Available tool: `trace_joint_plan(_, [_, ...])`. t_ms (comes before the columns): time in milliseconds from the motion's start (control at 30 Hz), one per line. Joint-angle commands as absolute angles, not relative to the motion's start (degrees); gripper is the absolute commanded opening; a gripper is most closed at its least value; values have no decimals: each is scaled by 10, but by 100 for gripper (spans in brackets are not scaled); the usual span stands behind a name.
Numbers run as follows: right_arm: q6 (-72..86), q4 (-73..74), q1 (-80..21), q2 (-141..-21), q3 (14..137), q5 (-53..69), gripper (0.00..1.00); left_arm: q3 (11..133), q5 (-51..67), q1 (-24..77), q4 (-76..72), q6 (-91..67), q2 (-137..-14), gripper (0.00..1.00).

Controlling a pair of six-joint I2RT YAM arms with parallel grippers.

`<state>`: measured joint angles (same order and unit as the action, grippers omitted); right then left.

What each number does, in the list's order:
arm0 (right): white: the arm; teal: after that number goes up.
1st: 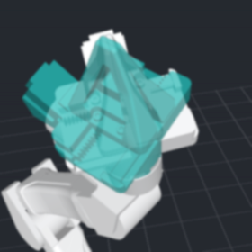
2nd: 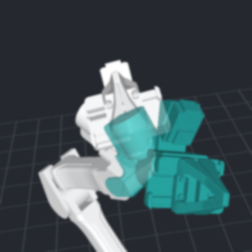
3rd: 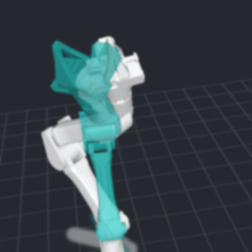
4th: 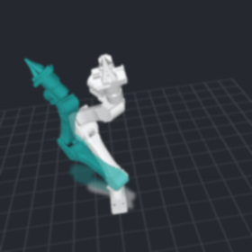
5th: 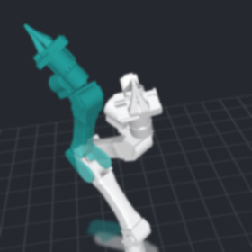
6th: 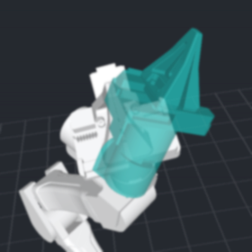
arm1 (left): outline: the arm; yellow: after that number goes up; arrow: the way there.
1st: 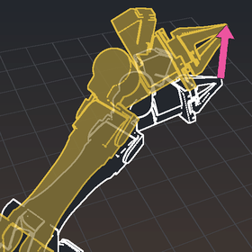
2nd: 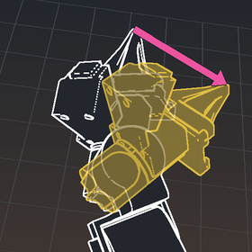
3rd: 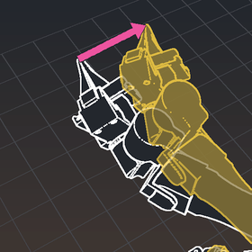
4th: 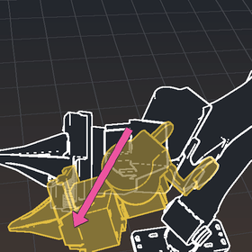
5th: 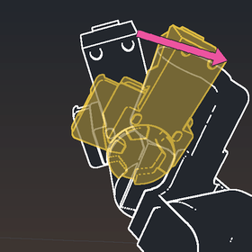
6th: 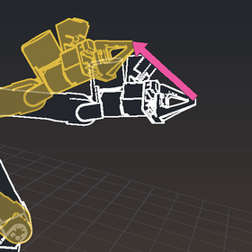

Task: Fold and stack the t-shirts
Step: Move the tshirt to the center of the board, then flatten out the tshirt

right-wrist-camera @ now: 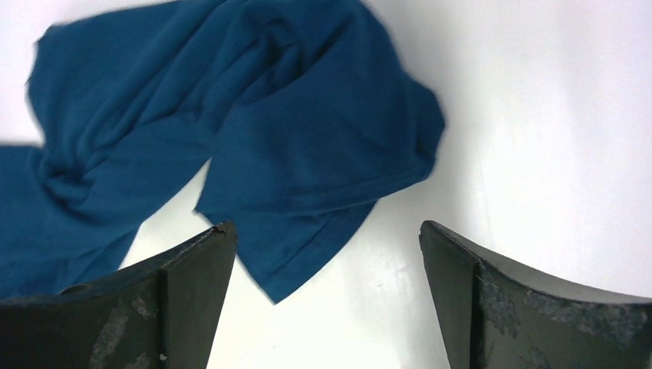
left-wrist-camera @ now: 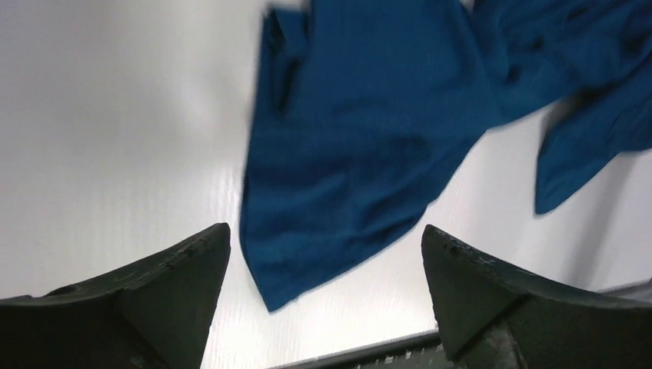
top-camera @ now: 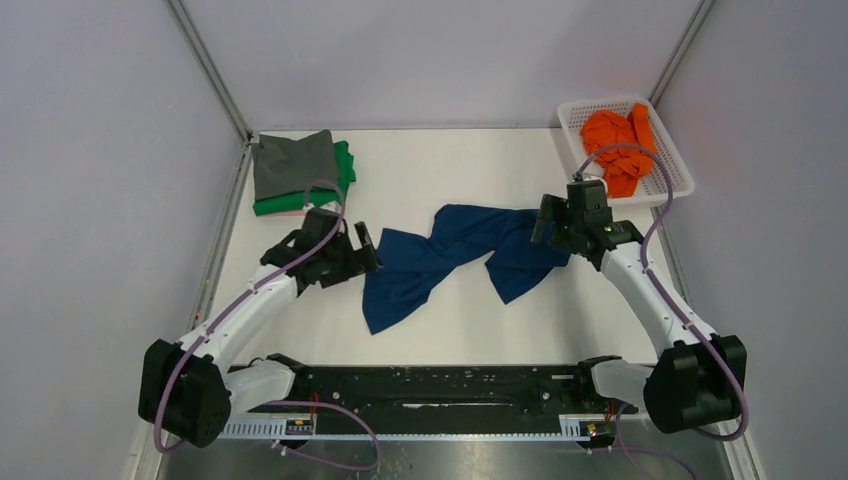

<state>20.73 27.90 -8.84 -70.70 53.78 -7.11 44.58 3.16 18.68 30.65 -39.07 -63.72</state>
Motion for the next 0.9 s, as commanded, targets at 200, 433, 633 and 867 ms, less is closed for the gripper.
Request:
trace_joint_plan(200, [209,286,-251,-724,463,-47,91,341,20,339,378,-506,-638,87])
trace_joint_plan(433, [209,235,-307,-843,475,-57,87,334,25,368,272,-507,-734,72])
trace_joint_plan(633, [209,259,-311,-897,490,-83,80,350,37,387,237,-494,-818,46])
trace_joint_plan(867, [226,273,-312,-924,490,-92,46,363,14,404,251,-482,-834,0])
